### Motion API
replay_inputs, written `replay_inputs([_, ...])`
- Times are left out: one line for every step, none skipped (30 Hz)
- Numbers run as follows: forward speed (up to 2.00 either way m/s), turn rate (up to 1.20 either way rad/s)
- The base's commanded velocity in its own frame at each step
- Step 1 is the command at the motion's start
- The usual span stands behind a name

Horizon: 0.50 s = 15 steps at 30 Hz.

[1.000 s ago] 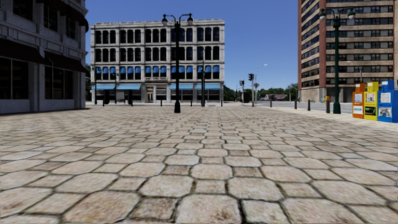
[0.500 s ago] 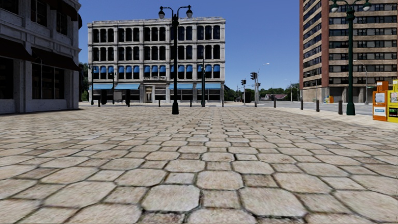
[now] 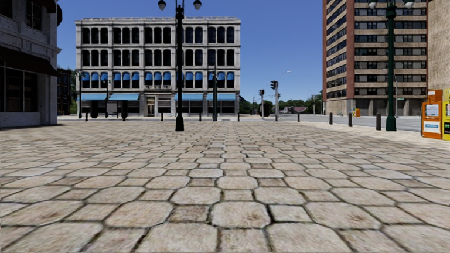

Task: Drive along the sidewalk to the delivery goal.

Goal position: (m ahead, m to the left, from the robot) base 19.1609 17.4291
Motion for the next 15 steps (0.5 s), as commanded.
replay_inputs([2.00,0.00])
replay_inputs([2.00,0.00])
replay_inputs([2.00,0.00])
replay_inputs([2.00,0.00])
replay_inputs([2.00,0.00])
replay_inputs([2.00,0.00])
replay_inputs([2.00,0.00])
replay_inputs([2.00,0.00])
replay_inputs([2.00,0.00])
replay_inputs([2.00,0.00])
replay_inputs([2.00,0.00])
replay_inputs([2.00,0.00])
replay_inputs([2.00,0.00])
replay_inputs([2.00,0.00])
replay_inputs([2.00,0.00])
